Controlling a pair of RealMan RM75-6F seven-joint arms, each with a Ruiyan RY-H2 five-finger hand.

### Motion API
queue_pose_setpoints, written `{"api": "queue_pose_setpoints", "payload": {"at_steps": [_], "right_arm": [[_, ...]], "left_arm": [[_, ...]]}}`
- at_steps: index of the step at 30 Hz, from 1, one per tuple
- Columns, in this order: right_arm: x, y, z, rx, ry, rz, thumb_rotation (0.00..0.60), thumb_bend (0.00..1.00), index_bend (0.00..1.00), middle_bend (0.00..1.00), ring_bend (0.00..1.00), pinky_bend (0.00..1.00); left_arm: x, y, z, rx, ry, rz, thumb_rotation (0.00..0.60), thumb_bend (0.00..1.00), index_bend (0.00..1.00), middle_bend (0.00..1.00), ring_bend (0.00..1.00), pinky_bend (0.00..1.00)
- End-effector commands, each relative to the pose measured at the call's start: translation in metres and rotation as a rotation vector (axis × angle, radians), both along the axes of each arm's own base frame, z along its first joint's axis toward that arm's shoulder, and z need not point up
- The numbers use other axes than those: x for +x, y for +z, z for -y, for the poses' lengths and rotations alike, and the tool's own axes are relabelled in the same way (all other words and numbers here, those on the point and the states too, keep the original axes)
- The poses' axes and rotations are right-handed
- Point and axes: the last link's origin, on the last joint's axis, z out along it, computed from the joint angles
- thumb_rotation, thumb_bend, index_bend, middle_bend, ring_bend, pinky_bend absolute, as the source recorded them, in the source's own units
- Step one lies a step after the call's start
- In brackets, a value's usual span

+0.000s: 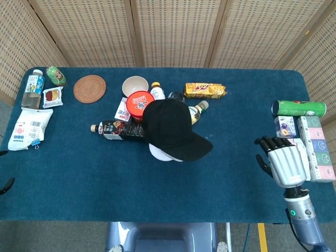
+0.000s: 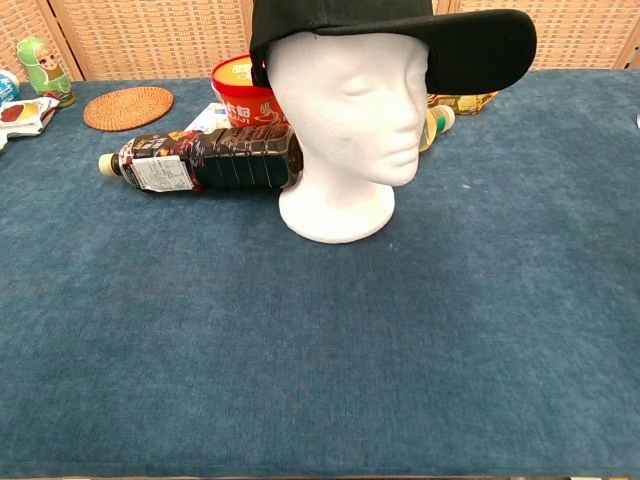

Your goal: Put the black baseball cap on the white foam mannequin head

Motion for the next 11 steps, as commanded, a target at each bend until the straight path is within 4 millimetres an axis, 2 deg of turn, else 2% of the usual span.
{"api": "queue_pose_setpoints", "payload": {"at_steps": [1,5,11], "right_arm": [[-0.020,0.002,-0.005,0.001,-0.072,-0.009,0.600,0.33,0.52,0.60,0.65,0.72],[-0.039,0.002,-0.011,0.002,-0.155,0.007,0.600,0.33,0.56,0.63,0.68,0.73],[-0.049,0.004,-0.020,-0.013,-0.192,0.020,0.600,0.33,0.57,0.63,0.68,0.73]], "left_arm": [[0.000,-0.003,0.006,0.082,-0.046,0.008,0.600,0.25,0.35,0.21,0.16,0.24],[-0.005,-0.009,0.014,0.094,-0.037,0.010,0.600,0.25,0.39,0.24,0.19,0.26],[-0.001,-0.016,0.020,0.060,-0.040,0.026,0.600,0.25,0.39,0.24,0.19,0.26]]}}
